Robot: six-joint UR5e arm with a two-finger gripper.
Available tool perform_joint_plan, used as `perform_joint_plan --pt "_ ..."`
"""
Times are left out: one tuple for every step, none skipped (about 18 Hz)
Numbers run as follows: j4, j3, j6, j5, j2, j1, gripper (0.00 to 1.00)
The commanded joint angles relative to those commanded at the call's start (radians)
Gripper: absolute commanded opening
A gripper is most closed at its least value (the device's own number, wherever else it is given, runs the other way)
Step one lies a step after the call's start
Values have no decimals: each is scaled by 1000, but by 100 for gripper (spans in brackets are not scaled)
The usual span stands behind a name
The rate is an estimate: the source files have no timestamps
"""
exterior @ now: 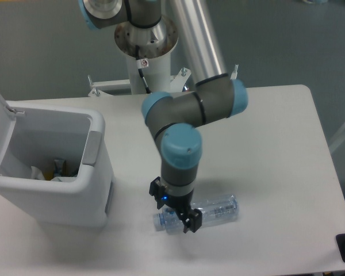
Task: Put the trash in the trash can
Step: 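Move the gripper to the clear plastic bottle and lower onto it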
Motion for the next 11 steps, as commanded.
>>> perform_joint_plan --pt "2 0 -2 2 -2 -2 100" --pt "3 2 0 5 -8 -2 100" --pt "3 2 0 17 -12 -2 100" --pt "3 2 3 38 -18 -3 100" --pt "3 2 6 58 -28 -9 100" --pt "5 3 8 83 -37 -15 100" --pt "6 3 8 106 -46 -17 100" --pt "8 5 8 121 -54 -18 100" --pt "11 8 6 124 -60 -24 100" --pt "14 12 5 124 -69 -29 100" --pt "12 18 2 124 -75 -29 100"
